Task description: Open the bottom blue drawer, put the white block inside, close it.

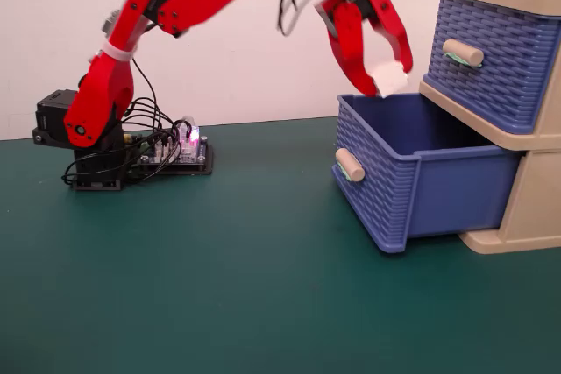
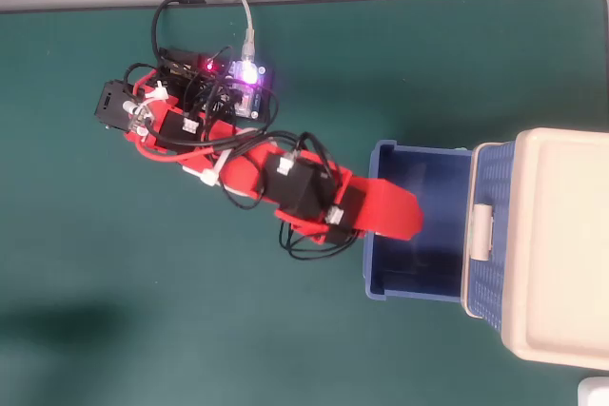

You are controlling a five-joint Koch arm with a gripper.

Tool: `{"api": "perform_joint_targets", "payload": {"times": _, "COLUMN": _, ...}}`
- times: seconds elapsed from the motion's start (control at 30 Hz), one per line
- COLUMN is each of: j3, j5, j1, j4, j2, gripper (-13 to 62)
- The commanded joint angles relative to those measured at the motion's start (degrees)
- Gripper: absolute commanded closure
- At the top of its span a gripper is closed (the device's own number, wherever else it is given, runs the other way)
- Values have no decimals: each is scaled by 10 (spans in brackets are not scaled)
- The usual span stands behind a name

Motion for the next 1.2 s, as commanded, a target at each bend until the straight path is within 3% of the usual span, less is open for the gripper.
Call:
{"api": "perform_joint_targets", "payload": {"times": 0.0, "j3": -25, "j5": -8, "j1": -11, "j4": -16, "j2": 9, "gripper": 570}}
{"api": "perform_joint_targets", "payload": {"times": 0.07, "j3": -27, "j5": -8, "j1": -12, "j4": -21, "j2": 6, "gripper": 525}}
{"api": "perform_joint_targets", "payload": {"times": 0.17, "j3": -29, "j5": 7, "j1": -30, "j4": -71, "j2": 5, "gripper": 254}}
{"api": "perform_joint_targets", "payload": {"times": 0.27, "j3": -29, "j5": 51, "j1": -39, "j4": -128, "j2": 1, "gripper": 162}}
{"api": "perform_joint_targets", "payload": {"times": 0.47, "j3": -22, "j5": 59, "j1": -34, "j4": -106, "j2": 48, "gripper": 151}}
{"api": "perform_joint_targets", "payload": {"times": 0.73, "j3": -2, "j5": 12, "j1": -24, "j4": 168, "j2": 159, "gripper": 154}}
{"api": "perform_joint_targets", "payload": {"times": 0.97, "j3": 212, "j5": -143, "j1": 45, "j4": 163, "j2": 183, "gripper": 155}}
{"api": "perform_joint_targets", "payload": {"times": 1.17, "j3": 243, "j5": -171, "j1": 71, "j4": 94, "j2": 135, "gripper": 156}}
